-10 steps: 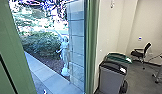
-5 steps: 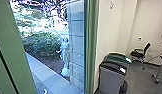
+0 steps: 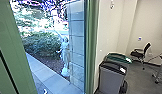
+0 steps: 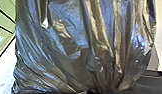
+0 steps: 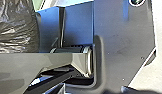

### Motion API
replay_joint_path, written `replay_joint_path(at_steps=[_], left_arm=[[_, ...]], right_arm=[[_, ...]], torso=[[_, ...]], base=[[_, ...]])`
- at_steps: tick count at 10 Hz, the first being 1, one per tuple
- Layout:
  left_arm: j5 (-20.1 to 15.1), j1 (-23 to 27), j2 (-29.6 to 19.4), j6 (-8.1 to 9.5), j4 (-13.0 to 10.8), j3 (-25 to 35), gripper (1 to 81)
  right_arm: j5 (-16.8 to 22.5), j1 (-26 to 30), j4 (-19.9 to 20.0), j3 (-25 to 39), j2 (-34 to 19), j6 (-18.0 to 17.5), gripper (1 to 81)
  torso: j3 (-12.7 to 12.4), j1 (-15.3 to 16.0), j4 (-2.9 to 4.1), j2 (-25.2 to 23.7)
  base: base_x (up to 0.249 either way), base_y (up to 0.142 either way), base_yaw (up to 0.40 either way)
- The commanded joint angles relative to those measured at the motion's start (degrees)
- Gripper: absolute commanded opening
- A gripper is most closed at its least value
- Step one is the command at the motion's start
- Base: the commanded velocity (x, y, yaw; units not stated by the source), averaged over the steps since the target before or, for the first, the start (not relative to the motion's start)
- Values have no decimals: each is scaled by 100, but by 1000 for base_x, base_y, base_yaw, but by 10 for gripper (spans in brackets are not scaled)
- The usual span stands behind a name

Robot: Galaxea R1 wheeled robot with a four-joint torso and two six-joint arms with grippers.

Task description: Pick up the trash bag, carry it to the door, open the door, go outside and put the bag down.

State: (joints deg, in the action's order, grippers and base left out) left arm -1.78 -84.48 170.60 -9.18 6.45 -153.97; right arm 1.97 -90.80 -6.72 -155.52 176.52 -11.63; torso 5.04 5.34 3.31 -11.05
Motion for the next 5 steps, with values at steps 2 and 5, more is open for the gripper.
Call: replay_joint_path(at_steps=[2, 5], left_arm=[[-314, 322, -60, -58, -65, -2, 10], [-314, 331, -60, -84, -64, -2, 10]], right_arm=[[330, 268, -84, 84, 158, 64, 811], [330, 268, -84, 84, 149, 64, 811]], torso=[[0, 0, 0, 0], [0, -2, 0, 0]], base=[[0, 0, 0], [0, 0, 97]])
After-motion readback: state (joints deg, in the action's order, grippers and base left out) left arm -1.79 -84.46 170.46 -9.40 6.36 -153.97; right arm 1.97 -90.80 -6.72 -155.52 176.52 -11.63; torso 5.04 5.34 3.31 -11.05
